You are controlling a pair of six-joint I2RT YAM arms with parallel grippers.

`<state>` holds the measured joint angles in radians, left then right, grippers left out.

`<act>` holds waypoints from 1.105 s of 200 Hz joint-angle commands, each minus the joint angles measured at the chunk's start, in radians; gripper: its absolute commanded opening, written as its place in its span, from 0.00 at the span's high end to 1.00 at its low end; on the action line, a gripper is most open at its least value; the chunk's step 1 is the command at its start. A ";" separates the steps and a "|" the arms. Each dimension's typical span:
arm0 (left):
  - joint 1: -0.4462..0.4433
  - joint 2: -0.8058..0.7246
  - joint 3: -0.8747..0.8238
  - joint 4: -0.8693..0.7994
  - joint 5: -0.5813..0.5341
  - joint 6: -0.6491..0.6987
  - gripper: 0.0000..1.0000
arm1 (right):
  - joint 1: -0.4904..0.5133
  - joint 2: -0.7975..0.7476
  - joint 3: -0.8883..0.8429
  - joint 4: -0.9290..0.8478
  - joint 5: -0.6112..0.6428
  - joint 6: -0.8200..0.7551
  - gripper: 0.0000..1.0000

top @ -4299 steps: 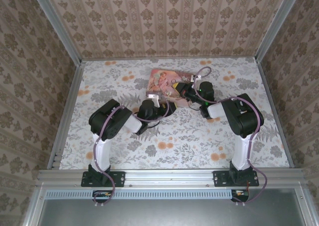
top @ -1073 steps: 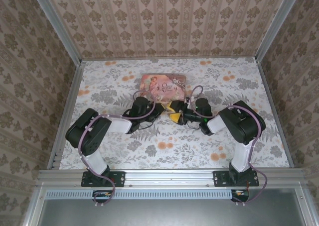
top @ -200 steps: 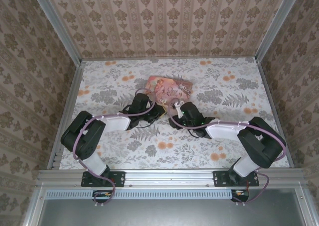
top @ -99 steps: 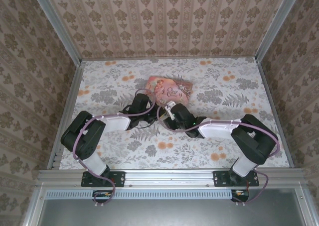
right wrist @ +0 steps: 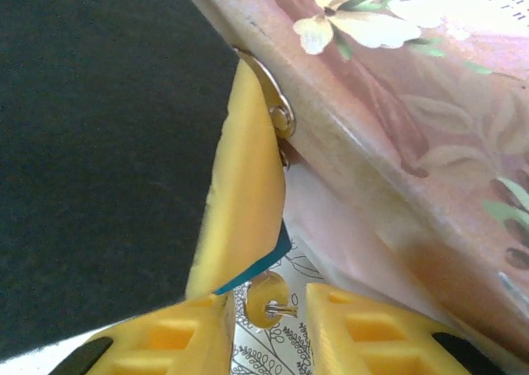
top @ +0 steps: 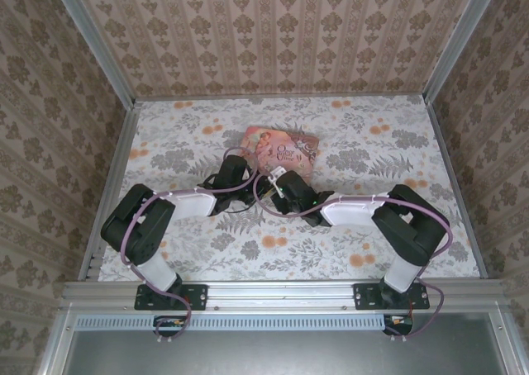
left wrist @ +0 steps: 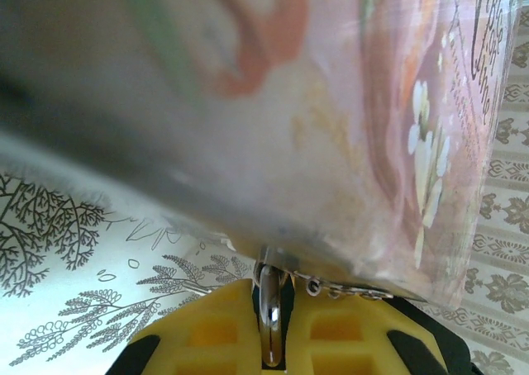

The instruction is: Unlock a padlock with a key

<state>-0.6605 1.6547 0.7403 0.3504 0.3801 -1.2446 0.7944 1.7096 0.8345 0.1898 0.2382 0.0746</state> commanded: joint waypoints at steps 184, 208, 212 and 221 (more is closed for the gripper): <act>-0.024 0.012 -0.005 0.032 0.037 -0.021 1.00 | -0.203 -0.004 -0.046 0.277 -0.590 0.480 0.91; -0.020 0.011 -0.007 0.032 0.034 -0.019 1.00 | -0.226 -0.028 -0.099 0.329 -0.601 0.535 0.59; -0.019 0.012 -0.007 0.032 0.034 -0.019 1.00 | -0.228 -0.035 -0.108 0.333 -0.599 0.541 0.56; -0.017 0.012 -0.007 0.032 0.033 -0.019 1.00 | -0.230 -0.048 -0.127 0.340 -0.591 0.550 0.51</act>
<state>-0.6643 1.6566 0.7403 0.3798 0.3347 -1.2491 0.5800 1.7199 0.7444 0.3996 -0.3008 0.5232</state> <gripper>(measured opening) 0.084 0.438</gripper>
